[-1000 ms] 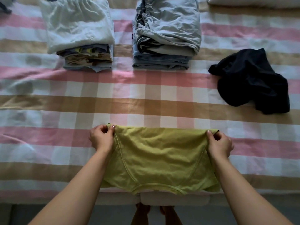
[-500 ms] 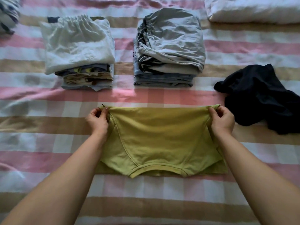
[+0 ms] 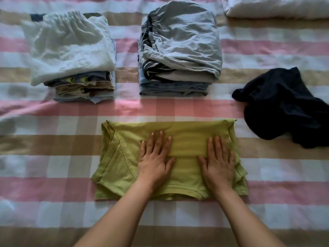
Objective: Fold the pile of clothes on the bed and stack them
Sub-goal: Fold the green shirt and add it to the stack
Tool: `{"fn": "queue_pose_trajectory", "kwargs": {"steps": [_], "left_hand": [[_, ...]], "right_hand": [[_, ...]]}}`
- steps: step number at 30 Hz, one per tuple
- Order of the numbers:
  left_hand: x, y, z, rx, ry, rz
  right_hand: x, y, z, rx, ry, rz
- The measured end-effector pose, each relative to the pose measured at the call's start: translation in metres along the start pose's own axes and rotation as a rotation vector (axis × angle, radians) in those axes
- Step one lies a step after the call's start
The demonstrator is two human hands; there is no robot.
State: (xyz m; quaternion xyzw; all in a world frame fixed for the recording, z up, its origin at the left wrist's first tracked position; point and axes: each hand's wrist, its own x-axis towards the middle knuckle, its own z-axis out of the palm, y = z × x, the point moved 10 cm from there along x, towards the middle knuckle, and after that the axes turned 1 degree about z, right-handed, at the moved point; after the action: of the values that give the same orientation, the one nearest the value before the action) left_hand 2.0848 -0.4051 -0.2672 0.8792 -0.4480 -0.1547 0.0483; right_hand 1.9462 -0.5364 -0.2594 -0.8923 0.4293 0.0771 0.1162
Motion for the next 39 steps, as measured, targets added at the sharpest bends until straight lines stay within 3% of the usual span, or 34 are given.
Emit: {"fn": "queue_pose_trajectory", "kwargs": {"steps": [5, 9, 12, 16, 22, 26, 30, 33, 36, 39], "left_hand": [[0.0, 0.007, 0.009, -0.006, -0.101, -0.088], [0.003, 0.097, 0.0, 0.033, -0.1, 0.229], [-0.019, 0.125, 0.018, 0.059, -0.213, 0.239], [-0.052, 0.14, 0.026, 0.038, -0.186, 0.346], [0.014, 0.156, -0.007, -0.254, -0.083, 0.049], [0.07, 0.168, -0.016, -0.287, 0.002, -0.127], [0.091, 0.172, -0.008, -0.221, 0.005, -0.251], [0.094, 0.17, -0.011, -0.28, 0.054, -0.25], [0.097, 0.164, -0.022, -0.423, 0.075, -0.165], [0.094, 0.143, -0.035, -0.704, 0.051, -0.212]], "right_hand": [[-0.009, 0.035, -0.011, 0.068, -0.024, 0.181], [-0.028, 0.035, -0.027, 0.086, -0.03, 0.179], [-0.055, 0.053, -0.016, 0.09, -0.064, 0.214], [-0.075, 0.075, -0.017, 0.128, 0.026, 0.259], [-0.085, 0.108, -0.042, 0.359, 0.247, 0.554], [-0.083, 0.119, -0.031, 0.534, 0.212, 0.749], [-0.075, 0.117, -0.031, 0.527, 0.197, 0.727], [-0.079, 0.111, -0.033, 0.68, 0.266, 0.696], [-0.085, 0.101, -0.027, 0.906, 0.246, 0.715], [-0.092, 0.084, -0.038, 1.085, 0.314, 0.702]]}}
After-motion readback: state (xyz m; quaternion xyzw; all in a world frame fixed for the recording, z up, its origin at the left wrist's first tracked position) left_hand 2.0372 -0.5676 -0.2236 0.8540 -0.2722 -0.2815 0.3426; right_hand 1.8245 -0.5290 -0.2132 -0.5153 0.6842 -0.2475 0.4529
